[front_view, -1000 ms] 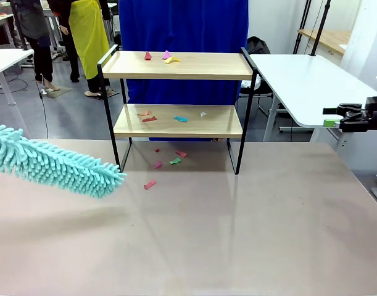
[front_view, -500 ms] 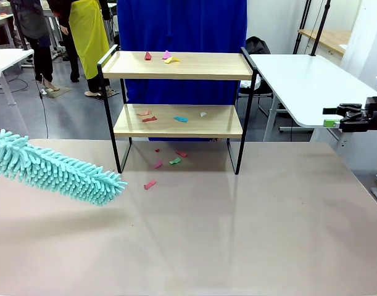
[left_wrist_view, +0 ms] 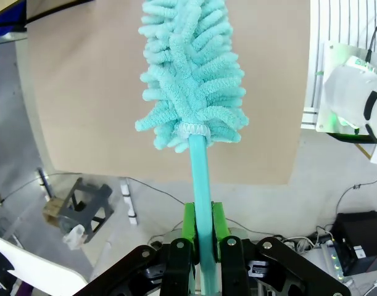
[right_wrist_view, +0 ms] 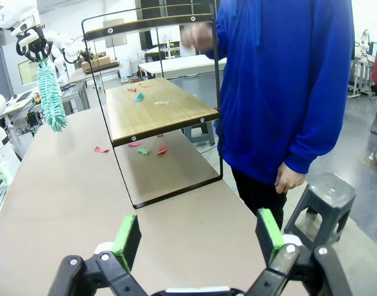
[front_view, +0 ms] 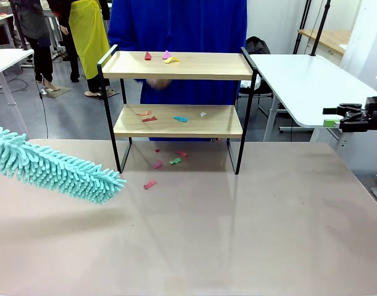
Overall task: Clean the shelf.
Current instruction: Clean the specific section of the Shelf indicated by the human with the Duster.
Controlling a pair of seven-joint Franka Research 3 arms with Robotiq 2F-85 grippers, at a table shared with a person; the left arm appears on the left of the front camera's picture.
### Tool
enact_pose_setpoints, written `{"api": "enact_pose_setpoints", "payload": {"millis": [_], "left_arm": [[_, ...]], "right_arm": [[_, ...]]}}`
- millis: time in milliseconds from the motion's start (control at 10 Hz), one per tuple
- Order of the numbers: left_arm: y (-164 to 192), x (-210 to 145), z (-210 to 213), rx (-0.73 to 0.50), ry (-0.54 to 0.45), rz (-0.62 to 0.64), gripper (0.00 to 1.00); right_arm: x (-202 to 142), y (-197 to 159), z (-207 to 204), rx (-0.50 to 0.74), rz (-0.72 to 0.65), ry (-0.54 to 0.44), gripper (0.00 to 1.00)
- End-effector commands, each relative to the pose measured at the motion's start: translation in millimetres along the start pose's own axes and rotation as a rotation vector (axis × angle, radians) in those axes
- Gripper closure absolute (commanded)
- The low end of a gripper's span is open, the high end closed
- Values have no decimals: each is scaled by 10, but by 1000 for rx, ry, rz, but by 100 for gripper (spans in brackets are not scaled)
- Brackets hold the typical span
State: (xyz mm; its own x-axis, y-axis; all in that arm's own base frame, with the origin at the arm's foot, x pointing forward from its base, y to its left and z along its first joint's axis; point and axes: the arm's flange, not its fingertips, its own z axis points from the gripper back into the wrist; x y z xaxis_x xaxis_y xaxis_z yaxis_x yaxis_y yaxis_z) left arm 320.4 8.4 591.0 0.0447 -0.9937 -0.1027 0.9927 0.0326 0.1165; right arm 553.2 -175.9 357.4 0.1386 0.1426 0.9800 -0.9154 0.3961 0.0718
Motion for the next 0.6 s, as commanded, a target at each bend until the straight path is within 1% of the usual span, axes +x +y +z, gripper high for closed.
{"api": "enact_pose_setpoints", "payload": {"millis": [0,500], "left_arm": [[-18,-2,21,-6,-14,-1,87],[-18,-2,21,-6,-14,-1,87]], "right_arm": [[27,46,-21,-4,6,1,0],[27,46,-21,-4,6,1,0]]}}
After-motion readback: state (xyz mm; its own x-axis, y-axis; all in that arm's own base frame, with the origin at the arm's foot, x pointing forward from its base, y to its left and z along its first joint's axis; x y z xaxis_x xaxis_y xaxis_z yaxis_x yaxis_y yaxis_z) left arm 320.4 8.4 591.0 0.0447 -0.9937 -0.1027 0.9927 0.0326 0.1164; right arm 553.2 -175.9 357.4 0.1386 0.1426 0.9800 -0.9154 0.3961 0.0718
